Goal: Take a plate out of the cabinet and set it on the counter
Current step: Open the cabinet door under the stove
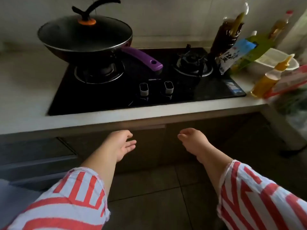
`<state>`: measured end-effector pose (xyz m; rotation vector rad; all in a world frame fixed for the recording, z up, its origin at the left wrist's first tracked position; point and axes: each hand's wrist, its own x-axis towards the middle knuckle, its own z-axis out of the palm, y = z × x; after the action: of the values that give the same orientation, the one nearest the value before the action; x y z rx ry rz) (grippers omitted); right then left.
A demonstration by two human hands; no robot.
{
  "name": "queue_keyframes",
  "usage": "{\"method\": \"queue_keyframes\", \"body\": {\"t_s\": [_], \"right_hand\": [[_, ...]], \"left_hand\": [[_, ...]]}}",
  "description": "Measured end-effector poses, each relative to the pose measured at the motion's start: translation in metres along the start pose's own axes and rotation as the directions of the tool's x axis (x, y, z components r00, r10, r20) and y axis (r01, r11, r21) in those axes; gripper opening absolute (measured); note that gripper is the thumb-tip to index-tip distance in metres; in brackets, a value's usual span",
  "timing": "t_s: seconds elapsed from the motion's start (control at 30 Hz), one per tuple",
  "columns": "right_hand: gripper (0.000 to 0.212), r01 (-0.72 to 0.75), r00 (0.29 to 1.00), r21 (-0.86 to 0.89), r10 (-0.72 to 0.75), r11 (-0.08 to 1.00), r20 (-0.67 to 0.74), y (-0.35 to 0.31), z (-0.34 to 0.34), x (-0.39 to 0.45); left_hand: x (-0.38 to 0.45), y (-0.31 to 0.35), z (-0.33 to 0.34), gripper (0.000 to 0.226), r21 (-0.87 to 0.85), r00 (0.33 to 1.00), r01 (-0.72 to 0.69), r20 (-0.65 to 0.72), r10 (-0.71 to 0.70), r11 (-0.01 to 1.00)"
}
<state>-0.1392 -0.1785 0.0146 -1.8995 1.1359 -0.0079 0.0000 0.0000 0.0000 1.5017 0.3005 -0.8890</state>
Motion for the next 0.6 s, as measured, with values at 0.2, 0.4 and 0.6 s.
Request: {"method": "queue_keyframes", "body": {"t_s": [0.2, 0.4, 0.6], "right_hand": [[0.036, -0.036, 0.999, 0.055, 0.037, 0.998, -0.027, 0.012, 0.011, 0.024], [0.037, -0.033, 0.998, 0.076, 0.037, 0.997, -0.050, 0.011, 0.011, 0.028], [0.044, 0.024, 0.999, 0.000, -0.024, 1.000, -0.042, 0.009, 0.017, 0.017]], "left_hand": [[0.050, -0.006, 0.020, 0.055, -0.412, 1.000, 0.027, 0.007, -0.027, 0.911], [0.054, -0.007, 0.023, 0.034, -0.540, 0.997, 0.052, 0.076, -0.012, 0.840], [0.044, -0.022, 0.010, 0.026, -0.379, 0.995, 0.096, 0.074, -0.073, 0.920]]}}
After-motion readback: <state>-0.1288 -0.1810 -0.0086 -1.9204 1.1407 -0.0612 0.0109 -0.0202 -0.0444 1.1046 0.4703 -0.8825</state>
